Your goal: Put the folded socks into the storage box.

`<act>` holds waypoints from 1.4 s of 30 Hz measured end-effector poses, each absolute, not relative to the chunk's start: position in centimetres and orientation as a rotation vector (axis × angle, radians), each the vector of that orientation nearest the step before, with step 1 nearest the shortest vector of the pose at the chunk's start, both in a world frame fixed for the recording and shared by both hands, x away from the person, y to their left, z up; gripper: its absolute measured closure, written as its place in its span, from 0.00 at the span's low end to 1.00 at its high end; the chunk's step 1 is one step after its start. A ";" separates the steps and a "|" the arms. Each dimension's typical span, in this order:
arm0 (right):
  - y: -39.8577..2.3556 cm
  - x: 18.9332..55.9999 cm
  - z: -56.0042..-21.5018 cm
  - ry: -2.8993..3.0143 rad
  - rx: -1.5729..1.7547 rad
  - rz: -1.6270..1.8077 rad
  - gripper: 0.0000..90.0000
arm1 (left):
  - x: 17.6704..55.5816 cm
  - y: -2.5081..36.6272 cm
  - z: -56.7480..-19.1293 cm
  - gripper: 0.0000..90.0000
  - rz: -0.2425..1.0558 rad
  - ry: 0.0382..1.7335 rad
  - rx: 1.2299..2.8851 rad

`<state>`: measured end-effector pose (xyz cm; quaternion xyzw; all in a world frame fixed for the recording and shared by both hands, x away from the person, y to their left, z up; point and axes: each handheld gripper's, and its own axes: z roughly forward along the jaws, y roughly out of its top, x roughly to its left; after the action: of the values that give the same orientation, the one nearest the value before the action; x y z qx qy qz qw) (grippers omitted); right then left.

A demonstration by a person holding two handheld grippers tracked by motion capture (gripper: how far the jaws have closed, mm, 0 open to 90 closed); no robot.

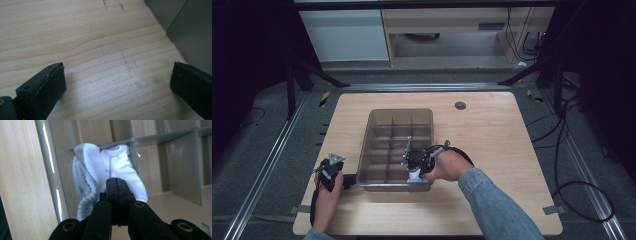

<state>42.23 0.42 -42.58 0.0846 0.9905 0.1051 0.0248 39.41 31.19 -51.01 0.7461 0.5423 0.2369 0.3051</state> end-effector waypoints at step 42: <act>0.6 42.5 -43.7 3.057 0.291 0.216 1.00 | 39.4 31.2 -51.0 0.00 0.628 1.436 1.975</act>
<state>42.50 0.61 -43.68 0.0944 0.9926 0.0700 0.0317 39.41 31.18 -51.01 0.7459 0.5424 0.2371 0.3053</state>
